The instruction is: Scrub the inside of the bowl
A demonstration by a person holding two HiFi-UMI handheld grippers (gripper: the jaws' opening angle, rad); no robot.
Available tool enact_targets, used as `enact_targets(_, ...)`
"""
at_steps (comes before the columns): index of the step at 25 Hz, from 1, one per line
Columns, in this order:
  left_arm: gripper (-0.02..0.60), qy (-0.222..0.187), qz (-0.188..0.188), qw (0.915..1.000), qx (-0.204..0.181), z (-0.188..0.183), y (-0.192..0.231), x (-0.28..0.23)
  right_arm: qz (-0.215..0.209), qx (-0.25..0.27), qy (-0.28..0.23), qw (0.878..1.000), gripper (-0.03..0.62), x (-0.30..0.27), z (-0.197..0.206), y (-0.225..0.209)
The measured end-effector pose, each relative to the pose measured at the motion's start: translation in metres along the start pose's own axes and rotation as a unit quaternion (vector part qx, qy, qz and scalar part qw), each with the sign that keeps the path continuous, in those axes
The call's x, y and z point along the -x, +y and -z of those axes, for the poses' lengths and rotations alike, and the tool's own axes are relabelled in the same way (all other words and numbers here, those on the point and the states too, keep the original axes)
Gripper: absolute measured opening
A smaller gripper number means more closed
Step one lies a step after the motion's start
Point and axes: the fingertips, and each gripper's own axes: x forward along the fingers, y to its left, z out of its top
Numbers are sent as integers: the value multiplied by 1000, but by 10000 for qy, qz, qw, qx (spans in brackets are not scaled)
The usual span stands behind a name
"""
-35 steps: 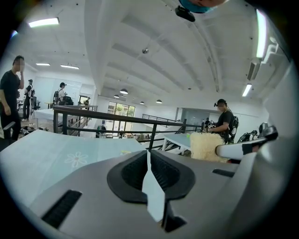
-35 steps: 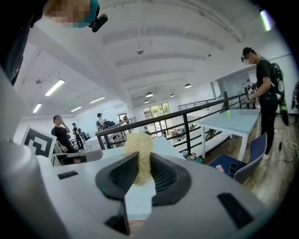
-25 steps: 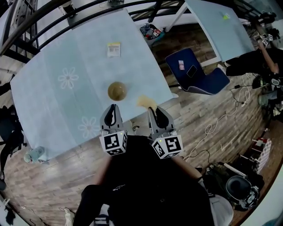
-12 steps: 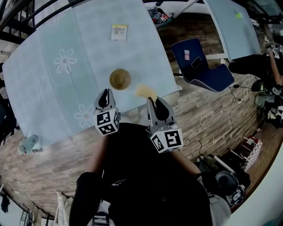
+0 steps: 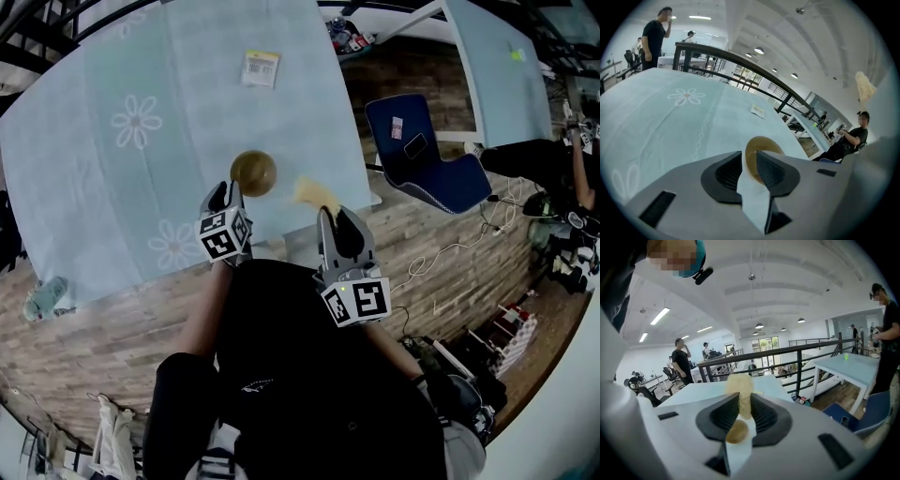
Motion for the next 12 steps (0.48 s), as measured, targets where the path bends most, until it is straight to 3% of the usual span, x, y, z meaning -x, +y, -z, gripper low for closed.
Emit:
enact_targets(2, 103, 82, -8, 9997, 214, -2, 4, -9, 54, -37, 49, 10000, 78, -4, 1, -5)
enact_targets(12, 94, 487, -14, 9980, 400, 12, 13, -27, 149, -55, 175, 9997, 78, -7, 9, -8)
